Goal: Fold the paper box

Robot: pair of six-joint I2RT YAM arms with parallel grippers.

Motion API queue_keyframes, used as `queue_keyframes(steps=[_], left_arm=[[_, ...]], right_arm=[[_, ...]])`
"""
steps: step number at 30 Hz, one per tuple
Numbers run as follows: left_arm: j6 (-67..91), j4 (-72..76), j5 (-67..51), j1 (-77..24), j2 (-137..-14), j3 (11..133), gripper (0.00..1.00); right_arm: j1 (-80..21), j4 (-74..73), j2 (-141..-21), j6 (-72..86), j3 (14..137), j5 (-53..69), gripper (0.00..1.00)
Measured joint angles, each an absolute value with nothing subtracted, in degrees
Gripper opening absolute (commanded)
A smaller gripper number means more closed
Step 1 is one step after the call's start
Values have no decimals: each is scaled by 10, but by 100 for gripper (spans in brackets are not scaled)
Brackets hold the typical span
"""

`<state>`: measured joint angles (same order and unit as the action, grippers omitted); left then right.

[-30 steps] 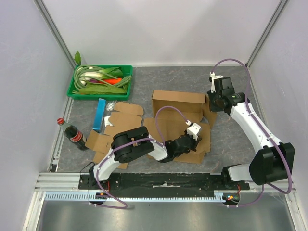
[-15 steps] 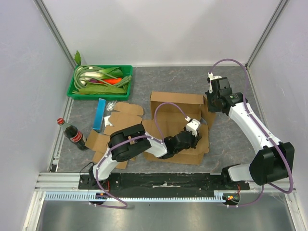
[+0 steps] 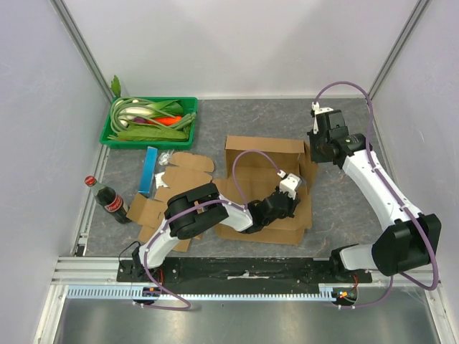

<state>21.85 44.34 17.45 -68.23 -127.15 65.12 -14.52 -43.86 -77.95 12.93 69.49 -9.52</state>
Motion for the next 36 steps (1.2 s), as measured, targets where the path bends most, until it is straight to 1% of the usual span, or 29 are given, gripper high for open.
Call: queue_keyframes(steps=[1, 3, 6, 9, 13, 15, 16, 18, 19, 21, 25, 29, 31, 34, 36], left_arm=[[218, 444, 176, -682, -1272, 651, 7], [218, 449, 177, -682, -1272, 649, 7], [218, 452, 177, -682, -1273, 648, 7], [218, 453, 177, -682, -1273, 648, 7], [218, 460, 176, -682, -1271, 641, 8], [218, 465, 175, -682, -1266, 632, 9], [218, 464, 174, -682, -1263, 628, 11], [217, 462, 170, -682, -1251, 614, 14], [217, 462, 163, -682, -1245, 605, 20], [215, 462, 153, -682, -1228, 584, 24], [211, 460, 140, -683, -1176, 533, 29], [202, 459, 129, -683, -1103, 479, 33], [198, 453, 128, -683, -1063, 458, 36], [189, 423, 119, -683, -972, 428, 43], [183, 396, 120, -681, -907, 422, 44]], right_arm=[[-145, -439, -780, 132, 701, -95, 10], [-145, -440, -780, 142, 711, -93, 10], [-145, -440, -779, 172, 710, -81, 12], [-145, -424, -774, 206, 684, -67, 13], [-145, -403, -757, 240, 645, -58, 22], [-145, -392, -748, 253, 631, -54, 25], [-145, -390, -742, 260, 621, -53, 28], [-145, -390, -732, 272, 606, -50, 31], [-145, -390, -727, 278, 600, -49, 32], [-145, -385, -716, 291, 588, -45, 36], [-145, -379, -696, 308, 576, -32, 44], [-145, -368, -678, 306, 572, -16, 48], [-145, -364, -668, 300, 567, -2, 52], [-145, -356, -652, 286, 550, 21, 57], [-145, -352, -640, 275, 534, 34, 59]])
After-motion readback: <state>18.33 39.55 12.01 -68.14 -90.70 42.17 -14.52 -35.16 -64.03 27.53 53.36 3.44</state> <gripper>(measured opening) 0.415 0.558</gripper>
